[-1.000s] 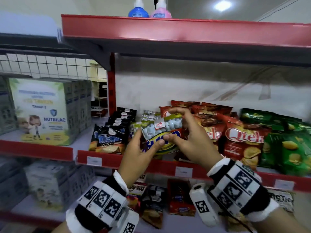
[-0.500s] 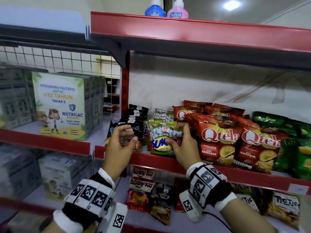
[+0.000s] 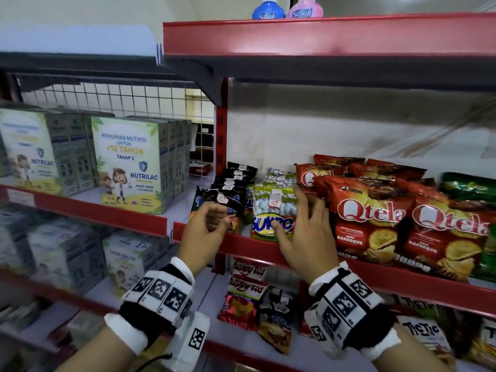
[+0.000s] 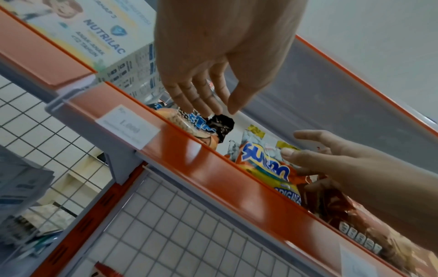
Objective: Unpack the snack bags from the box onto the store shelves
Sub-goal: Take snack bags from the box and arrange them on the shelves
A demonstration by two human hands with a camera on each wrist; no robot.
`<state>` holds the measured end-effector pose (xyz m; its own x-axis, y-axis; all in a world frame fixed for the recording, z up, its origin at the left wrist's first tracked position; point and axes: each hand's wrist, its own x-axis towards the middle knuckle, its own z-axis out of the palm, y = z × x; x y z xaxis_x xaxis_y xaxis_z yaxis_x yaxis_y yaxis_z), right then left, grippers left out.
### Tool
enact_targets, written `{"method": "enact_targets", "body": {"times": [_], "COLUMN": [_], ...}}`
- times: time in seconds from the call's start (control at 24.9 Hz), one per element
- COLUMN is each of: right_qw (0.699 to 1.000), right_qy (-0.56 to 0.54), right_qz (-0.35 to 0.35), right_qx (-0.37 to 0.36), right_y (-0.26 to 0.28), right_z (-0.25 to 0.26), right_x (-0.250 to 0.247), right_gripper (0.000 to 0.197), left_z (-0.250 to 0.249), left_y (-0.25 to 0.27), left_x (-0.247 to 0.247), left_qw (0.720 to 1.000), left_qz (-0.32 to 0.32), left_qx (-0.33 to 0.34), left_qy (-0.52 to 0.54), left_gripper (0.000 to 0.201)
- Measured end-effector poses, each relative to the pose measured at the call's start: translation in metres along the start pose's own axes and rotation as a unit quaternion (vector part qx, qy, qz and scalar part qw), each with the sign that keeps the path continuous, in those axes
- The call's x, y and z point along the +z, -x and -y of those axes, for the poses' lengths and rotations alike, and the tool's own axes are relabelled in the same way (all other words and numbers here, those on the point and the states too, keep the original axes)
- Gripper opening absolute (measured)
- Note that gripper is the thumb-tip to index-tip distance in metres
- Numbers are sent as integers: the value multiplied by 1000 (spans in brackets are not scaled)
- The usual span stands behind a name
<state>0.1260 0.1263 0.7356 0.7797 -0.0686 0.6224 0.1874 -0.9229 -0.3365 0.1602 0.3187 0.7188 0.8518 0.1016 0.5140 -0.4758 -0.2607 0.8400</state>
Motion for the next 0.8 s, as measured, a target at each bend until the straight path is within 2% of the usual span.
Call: {"method": "enact_targets", "body": {"times": [0.12, 0.24, 0.36, 0.48, 0.56, 0.68, 0.8], "right_qw": [999, 997, 987, 982, 984, 985, 991], "right_qy": [15, -28, -113, -122, -106, -100, 3], "right_qz": [-7, 5, 72, 111, 123, 135, 132], "right_qx": [-32, -72, -88, -89, -78, -40, -33], "right_y": [-1, -10, -18, -29, -46, -89, -146], "right_z": [14, 28, 45, 65, 83, 107, 132], "right_x": [-15, -31, -36, -27, -20, -27, -39], "right_gripper": [66, 50, 36, 35, 36, 32, 22], "left_z": [-1, 2, 8, 16, 20, 8, -13], "left_y": [-12, -36, -61, -80, -92, -122, -165], "left_x": [-16, -34, -49, -58, -65, -76, -82], "left_qw": [999, 997, 995, 992, 989, 985, 979], "left_qz": [-36, -56, -36, 11, 46, 103, 145], "left_qx": [-26, -49, -77, -88, -74, -6, 52], "left_qy": [0, -23, -43, -86, -115, -141, -136], "left_gripper": [12, 14, 16, 20, 20, 17, 17]}}
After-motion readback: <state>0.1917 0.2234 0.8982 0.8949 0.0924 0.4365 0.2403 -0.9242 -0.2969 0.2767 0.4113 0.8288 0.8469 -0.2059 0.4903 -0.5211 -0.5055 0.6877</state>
